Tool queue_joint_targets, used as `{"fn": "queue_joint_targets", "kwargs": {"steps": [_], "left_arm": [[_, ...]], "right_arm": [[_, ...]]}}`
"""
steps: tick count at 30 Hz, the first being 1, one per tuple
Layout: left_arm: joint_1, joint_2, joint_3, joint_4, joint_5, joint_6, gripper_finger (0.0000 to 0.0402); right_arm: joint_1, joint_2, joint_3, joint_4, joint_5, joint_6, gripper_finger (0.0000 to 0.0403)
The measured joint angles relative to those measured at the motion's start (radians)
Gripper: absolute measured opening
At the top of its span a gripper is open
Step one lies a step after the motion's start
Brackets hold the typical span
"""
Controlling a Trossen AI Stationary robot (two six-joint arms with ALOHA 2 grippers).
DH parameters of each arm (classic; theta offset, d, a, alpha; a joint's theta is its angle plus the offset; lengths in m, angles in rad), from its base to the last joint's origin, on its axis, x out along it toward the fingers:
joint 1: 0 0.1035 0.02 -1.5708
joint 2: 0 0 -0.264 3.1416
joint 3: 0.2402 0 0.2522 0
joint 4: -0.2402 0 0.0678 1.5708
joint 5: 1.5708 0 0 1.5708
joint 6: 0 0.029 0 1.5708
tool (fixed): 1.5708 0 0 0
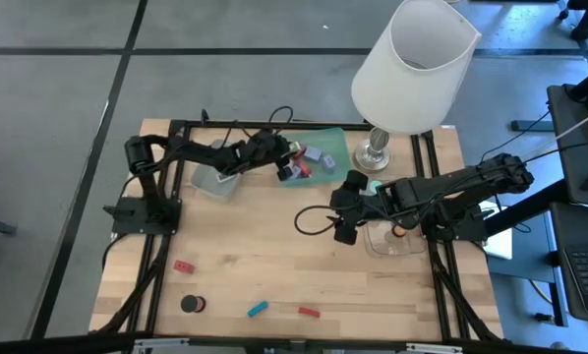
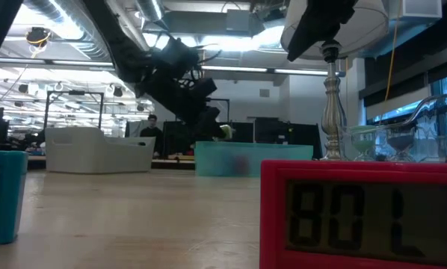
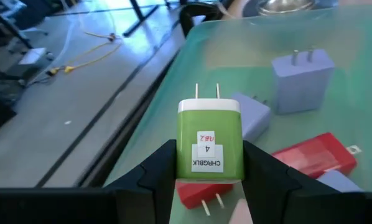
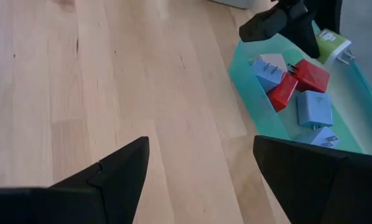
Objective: Pick & Place Office items
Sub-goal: Put the green charger adapter into the green bin, then put the red charger adapter into the green bin
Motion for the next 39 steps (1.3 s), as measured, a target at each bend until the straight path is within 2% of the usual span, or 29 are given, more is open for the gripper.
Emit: {"fn": "queue_joint_targets", "kwargs": {"steps": [7,18,29,39], "left_arm": [[0.017,0.010,0.000,-0.008,0.033,-0.006,0.0143],[0.023,0.010,0.000,-0.120,0.054,-0.014,0.0143],[0.023,0.010,0.000,-0.125,0.054,-0.016,0.0174],[0.008,0.007,0.000,-0.087,0.044,-0.044,0.0175]], "right_arm": [[0.000,0.000,0.000,0.004,0.032,-0.001,0.0291],[0.000,0.000,0.000,0.003,0.045,-0.003,0.0291],[0.000,0.000,0.000,0.003,0.044,-0.001,0.0291],[0.000,0.000,0.000,0.003,0.042,0.000,0.0291]]}}
